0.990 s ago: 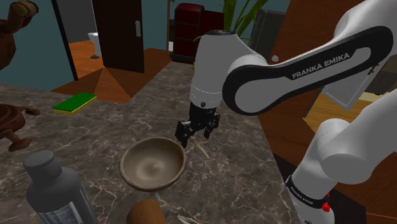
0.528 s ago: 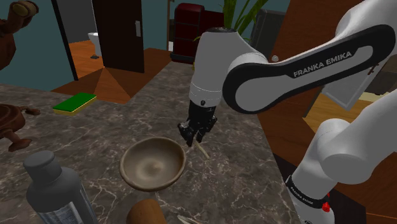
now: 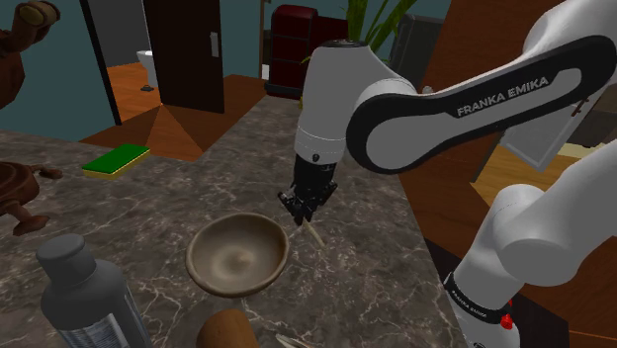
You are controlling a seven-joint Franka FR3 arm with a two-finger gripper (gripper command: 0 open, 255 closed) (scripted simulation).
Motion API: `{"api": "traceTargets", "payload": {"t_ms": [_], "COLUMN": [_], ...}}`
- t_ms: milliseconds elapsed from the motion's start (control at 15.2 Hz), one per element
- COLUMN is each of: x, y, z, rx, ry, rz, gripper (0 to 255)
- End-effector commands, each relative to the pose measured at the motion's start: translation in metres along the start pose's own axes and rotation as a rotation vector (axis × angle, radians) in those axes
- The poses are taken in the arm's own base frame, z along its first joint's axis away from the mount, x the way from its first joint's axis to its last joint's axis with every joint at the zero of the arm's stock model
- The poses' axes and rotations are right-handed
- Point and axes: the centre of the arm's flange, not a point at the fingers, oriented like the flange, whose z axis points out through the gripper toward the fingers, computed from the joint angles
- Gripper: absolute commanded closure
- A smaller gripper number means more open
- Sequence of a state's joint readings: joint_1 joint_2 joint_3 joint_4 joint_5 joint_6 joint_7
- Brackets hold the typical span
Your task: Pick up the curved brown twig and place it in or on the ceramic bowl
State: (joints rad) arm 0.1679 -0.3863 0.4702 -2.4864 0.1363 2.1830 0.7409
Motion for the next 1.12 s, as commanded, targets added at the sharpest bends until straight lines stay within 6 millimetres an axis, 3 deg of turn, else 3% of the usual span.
{"api": "traceTargets", "payload": {"t_ms": [0, 1056], "x": [0.0, 0.006], "y": [0.001, 0.001], "z": [-0.007, -0.091], "rx": [-0.002, -0.002], "ry": [-0.004, -0.004], "rz": [0.0, 0.0], "gripper": [255, 255]}}
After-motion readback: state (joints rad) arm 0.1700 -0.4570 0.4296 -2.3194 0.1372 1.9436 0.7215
